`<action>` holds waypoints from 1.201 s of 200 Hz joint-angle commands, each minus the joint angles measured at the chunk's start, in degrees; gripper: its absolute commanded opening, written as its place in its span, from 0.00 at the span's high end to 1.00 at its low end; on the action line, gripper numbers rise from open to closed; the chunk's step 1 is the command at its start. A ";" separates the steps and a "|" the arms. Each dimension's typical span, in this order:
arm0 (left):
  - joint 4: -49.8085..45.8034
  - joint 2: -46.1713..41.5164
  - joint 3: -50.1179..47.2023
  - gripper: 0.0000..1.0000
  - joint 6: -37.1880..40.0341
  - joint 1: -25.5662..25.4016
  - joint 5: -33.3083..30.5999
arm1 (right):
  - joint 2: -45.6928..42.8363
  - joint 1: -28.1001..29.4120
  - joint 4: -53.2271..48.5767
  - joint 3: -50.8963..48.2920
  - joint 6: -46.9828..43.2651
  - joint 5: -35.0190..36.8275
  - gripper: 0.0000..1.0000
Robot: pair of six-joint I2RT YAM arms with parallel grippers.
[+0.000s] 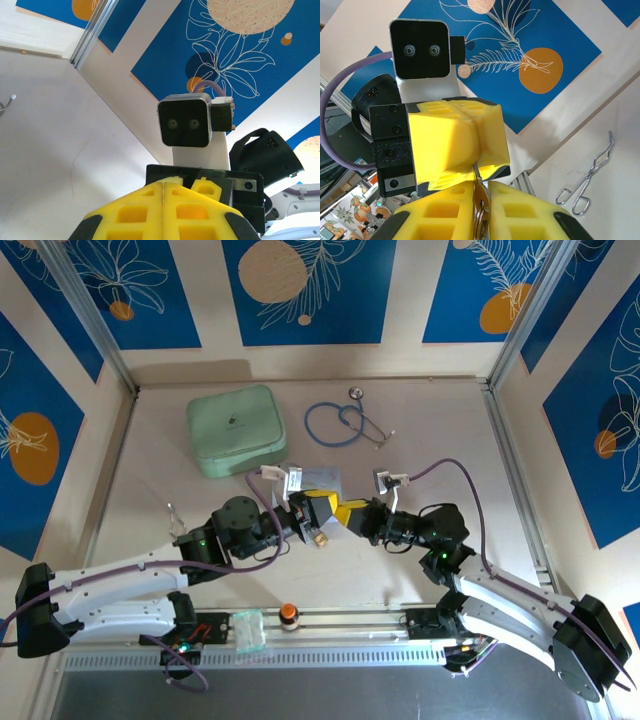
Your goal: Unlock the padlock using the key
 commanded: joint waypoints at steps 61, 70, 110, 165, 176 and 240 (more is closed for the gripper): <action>0.74 -0.78 -1.00 1.00 -2.38 1.43 -1.78 | -2.09 0.28 -1.04 -0.82 -1.10 1.71 1.00; -0.30 -0.80 -1.05 0.89 -3.02 1.63 -3.19 | -2.41 0.53 -2.28 -0.84 -1.58 1.97 1.00; -5.72 -0.77 -2.25 0.24 -5.62 2.59 -11.01 | -3.88 0.81 -15.00 0.60 -3.25 4.68 1.00; -15.60 3.43 -4.36 0.24 -13.10 2.93 -17.55 | -0.26 -2.62 -36.30 3.78 -3.75 7.27 1.00; -15.93 4.69 -5.31 0.25 -15.15 2.89 -17.92 | 0.47 -3.00 -40.50 4.30 -3.99 8.98 1.00; -13.29 18.58 -9.07 0.42 -27.80 1.05 -20.82 | 3.31 -3.56 -53.42 6.43 -7.07 15.00 1.00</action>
